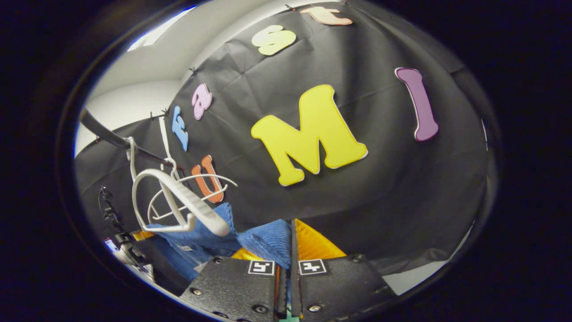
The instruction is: Grasp the clothes on the hanger with both hands and then place them into the laundry hamper below.
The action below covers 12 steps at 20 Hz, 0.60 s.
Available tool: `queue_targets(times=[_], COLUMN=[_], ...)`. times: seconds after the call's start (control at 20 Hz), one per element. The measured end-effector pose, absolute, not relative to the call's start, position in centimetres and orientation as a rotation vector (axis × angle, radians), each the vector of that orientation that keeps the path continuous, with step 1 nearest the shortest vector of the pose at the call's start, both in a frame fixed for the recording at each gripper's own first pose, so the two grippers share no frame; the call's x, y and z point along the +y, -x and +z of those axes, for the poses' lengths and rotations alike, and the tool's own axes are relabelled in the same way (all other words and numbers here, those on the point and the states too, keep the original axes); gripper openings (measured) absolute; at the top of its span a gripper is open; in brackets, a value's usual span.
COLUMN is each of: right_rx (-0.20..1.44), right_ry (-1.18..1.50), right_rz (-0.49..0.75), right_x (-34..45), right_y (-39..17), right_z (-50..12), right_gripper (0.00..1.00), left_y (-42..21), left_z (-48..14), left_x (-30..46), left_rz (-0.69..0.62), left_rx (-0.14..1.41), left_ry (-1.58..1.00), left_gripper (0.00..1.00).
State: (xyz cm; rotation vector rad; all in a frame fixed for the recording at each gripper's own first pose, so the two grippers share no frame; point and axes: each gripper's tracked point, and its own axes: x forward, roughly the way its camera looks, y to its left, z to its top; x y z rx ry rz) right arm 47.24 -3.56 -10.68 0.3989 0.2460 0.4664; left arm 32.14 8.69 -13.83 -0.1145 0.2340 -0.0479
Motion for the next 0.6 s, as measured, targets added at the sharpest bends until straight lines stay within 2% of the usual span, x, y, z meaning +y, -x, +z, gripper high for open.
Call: queue_targets(times=[0.3,0.6], right_rx=[0.312,0.326], right_ry=[-0.372,-0.389], right_rz=[0.442,0.474], right_x=[-2.6,-0.1], right_y=[-44.4,-40.0], right_z=[-14.1,-14.9], right_gripper=[0.05,0.05], left_y=[-29.3,-26.3], left_z=[-17.8,-18.6], left_x=[8.0,5.8], left_rz=[0.018,0.033], left_rx=[0.299,0.319], left_ry=[0.132,0.155], left_gripper=[0.01,0.01])
